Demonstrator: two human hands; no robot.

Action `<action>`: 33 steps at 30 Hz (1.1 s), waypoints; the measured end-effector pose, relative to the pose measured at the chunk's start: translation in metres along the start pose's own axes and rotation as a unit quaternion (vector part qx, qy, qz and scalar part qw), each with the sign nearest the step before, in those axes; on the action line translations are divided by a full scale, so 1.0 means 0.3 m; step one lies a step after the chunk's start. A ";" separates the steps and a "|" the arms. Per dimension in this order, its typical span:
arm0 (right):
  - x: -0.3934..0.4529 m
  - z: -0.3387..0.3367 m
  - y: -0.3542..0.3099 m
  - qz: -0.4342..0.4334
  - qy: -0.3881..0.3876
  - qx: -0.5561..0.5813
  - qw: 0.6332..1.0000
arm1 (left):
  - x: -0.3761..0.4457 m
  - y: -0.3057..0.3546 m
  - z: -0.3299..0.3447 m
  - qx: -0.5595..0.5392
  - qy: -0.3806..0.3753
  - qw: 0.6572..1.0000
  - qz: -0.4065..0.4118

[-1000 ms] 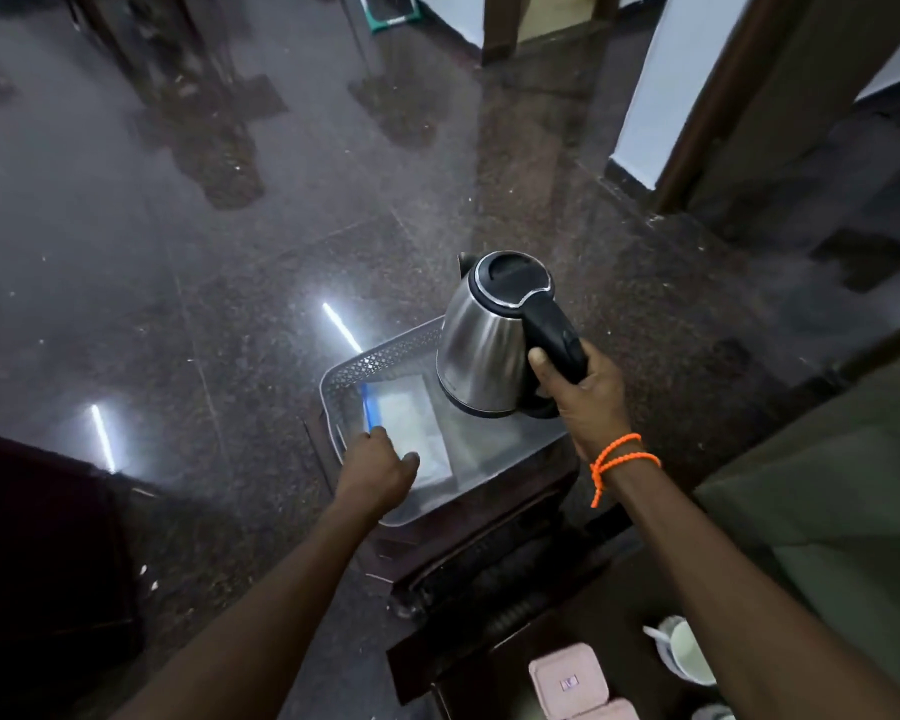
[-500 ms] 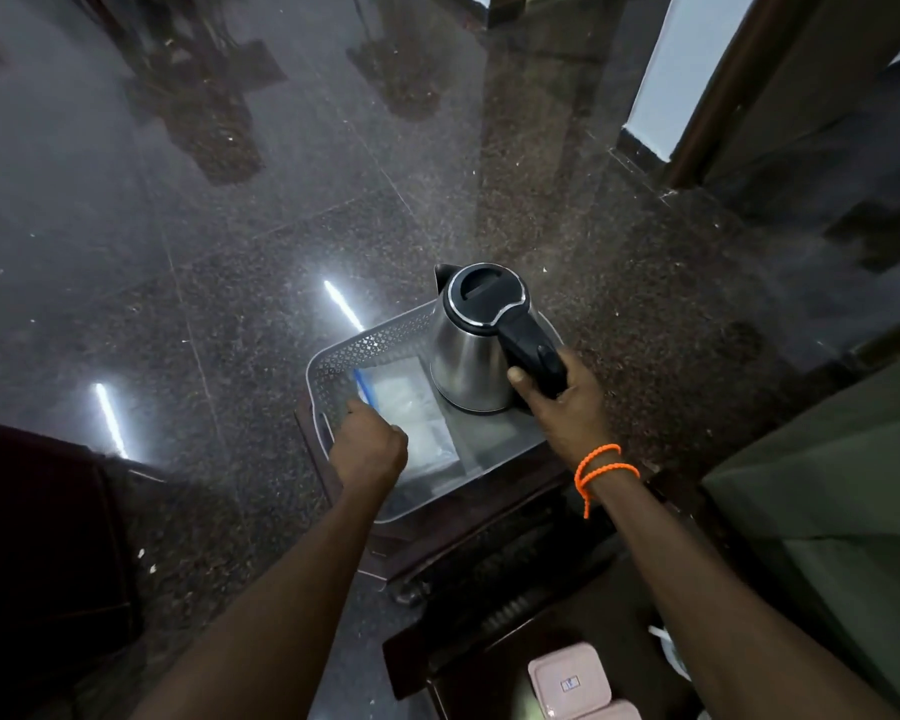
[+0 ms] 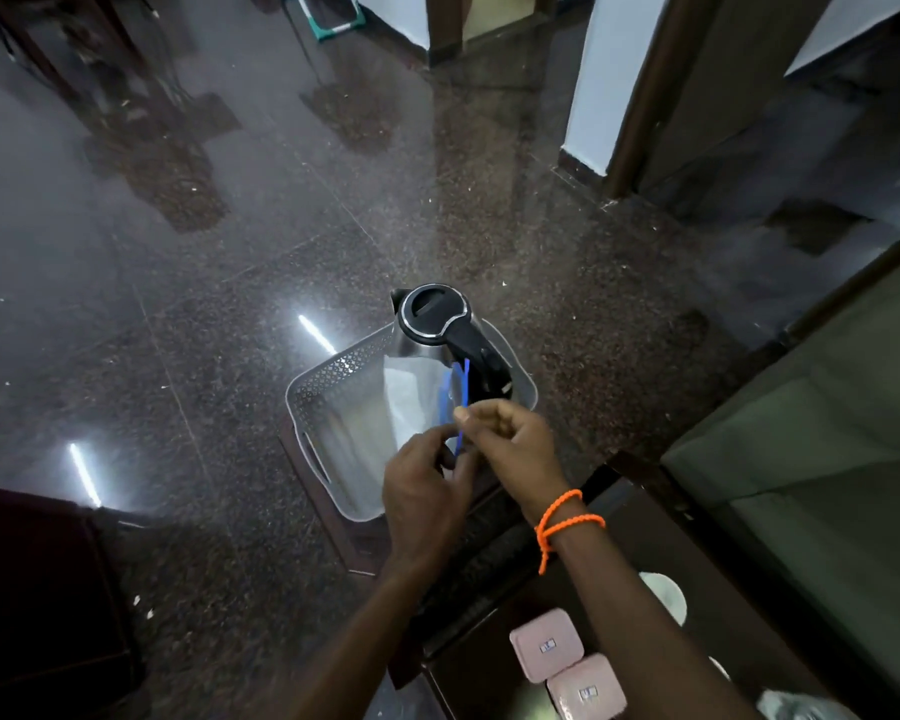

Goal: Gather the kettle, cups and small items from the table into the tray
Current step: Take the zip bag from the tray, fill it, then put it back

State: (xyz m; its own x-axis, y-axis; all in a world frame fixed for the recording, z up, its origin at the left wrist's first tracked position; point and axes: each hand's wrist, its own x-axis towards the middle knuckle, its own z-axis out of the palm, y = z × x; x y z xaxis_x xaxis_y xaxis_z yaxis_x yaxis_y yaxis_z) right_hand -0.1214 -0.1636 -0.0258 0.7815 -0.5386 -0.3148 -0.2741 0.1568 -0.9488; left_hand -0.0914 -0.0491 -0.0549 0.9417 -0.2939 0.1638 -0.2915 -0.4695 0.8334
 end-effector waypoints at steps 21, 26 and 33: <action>-0.600 -0.982 -0.005 -0.004 0.114 0.018 0.993 | -0.533 0.571 0.476 -0.191 -0.316 0.929 -0.007; -0.758 -1.172 0.082 0.022 0.281 -0.186 0.941 | -0.668 0.637 0.582 -0.134 -0.264 0.955 0.018; -0.929 -1.218 0.231 -0.064 0.312 -0.559 0.766 | -0.827 0.724 0.689 -0.089 -0.312 0.939 0.110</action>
State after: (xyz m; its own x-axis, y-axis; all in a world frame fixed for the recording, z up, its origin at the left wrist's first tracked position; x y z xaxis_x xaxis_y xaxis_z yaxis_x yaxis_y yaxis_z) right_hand -0.5631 -0.3052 0.0055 0.5176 -0.8357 0.1836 -0.7987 -0.5488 -0.2468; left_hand -0.4232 -0.2503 -0.0238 0.5634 -0.8248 0.0467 -0.3828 -0.2106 0.8995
